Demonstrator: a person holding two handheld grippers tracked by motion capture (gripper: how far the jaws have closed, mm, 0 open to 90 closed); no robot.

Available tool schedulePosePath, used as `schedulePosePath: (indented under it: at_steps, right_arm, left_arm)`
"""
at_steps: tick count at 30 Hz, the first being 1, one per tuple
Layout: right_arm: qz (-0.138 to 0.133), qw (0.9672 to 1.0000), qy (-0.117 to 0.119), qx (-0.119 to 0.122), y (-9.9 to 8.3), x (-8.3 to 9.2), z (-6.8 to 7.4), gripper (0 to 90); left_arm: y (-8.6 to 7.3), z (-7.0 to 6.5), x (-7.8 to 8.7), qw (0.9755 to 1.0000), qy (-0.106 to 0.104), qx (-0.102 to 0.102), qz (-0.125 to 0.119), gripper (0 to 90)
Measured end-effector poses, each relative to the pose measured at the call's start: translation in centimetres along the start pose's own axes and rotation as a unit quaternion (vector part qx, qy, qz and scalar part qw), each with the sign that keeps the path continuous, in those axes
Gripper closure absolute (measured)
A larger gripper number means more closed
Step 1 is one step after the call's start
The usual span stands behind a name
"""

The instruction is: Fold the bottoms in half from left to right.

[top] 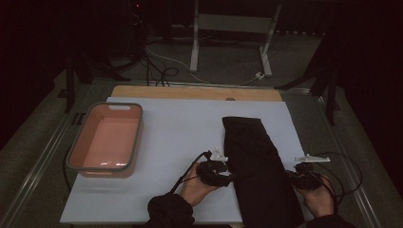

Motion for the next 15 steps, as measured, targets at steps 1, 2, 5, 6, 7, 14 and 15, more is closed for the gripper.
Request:
schedulePosePath:
  at_steps: [1, 2, 5, 6, 7, 14, 15]
  right_arm:
    - [0.0, 1.0, 0.0, 0.0, 0.0, 0.0, 0.0, 88.6]
    - [0.0, 1.0, 0.0, 0.001, 0.01, 0.0, 0.0, 88.6]
    - [0.0, 1.0, 0.0, 0.0, 0.01, 0.01, 0.04, 88.6]
    - [0.0, 1.0, 0.0, 0.0, 0.01, 0.02, 0.05, 88.6]
    - [0.0, 1.0, 0.0, 0.0, 0.0, 0.04, 0.05, 88.6]
    - [-0.001, 1.0, 0.0, -0.002, 0.02, 0.07, -0.03, 88.6]
    - [-0.002, 1.0, 0.001, -0.002, 0.01, 0.07, -0.03, 88.7]
  left_arm:
    - [-0.01, 0.01, -0.08, 1.0, 0.001, 0.0, 0.0, 52.1]
    - [-0.01, 0.0, -0.17, 1.0, 0.001, 0.0, 0.0, 52.1]
    - [-0.02, 0.0, -0.37, 1.0, 0.001, 0.001, 0.001, 52.0]
    - [-0.03, -0.02, -0.43, 1.0, 0.001, 0.001, 0.001, 52.0]
    - [-0.03, 0.0, -0.47, 1.0, 0.002, 0.0, 0.002, 52.0]
    - [-0.16, -0.16, -0.72, 0.9999, 0.006, -0.007, 0.008, 52.3]
    - [-0.2, -0.21, -0.77, 0.9999, 0.007, -0.009, 0.01, 52.4]
Point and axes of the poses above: each handheld gripper's, and its own axes: x roughly backward along the jaws, y roughly out of its top, z roughly to its left, the point moved 1 cm from there along -x, roughly forward along the jaws, and after that the axes turned 2 degrees about x, right-handed, at the moved point
